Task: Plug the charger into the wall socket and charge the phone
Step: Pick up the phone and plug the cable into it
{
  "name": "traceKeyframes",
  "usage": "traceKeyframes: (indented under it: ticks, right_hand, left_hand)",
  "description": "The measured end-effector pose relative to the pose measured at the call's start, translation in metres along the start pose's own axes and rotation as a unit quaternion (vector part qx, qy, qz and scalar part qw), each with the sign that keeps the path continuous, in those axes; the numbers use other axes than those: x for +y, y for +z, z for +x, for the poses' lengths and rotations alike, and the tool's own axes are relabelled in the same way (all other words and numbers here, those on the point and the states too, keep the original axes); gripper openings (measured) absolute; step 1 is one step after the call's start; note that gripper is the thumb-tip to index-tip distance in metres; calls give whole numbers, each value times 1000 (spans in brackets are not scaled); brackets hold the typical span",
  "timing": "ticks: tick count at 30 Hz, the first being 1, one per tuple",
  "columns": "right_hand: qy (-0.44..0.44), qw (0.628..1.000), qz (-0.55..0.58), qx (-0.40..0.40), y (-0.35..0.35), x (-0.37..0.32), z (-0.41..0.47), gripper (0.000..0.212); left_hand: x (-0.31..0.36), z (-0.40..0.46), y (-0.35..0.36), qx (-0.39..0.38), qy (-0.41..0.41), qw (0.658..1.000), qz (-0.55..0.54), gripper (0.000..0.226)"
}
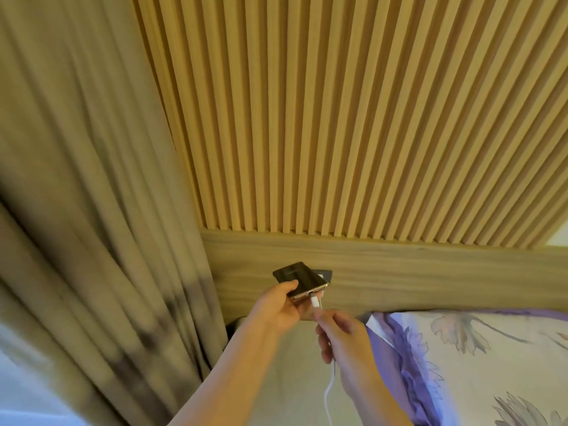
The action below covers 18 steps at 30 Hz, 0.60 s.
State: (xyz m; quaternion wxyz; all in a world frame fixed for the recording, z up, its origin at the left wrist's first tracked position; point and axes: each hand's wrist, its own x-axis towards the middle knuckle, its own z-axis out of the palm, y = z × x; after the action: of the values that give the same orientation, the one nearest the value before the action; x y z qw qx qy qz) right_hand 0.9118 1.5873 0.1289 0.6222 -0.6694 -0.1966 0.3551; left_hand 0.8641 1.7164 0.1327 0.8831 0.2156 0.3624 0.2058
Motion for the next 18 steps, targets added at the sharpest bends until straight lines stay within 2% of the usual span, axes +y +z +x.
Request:
traceKeyframes:
  ticks: [4,9,18]
  right_hand:
    - [-7,1000,6,13,-1,-5,-1,30]
    - [-11,1000,11,21,-2,-7,-3,28]
    - [-6,999,14,34,-5,-11,-5,22]
  left_hand:
    - [3,-12,13,6,4,1000,-3,17]
    - [2,-25,20,-3,4,1000,20,29]
    - [0,-32,25,-3,21,998,59,9]
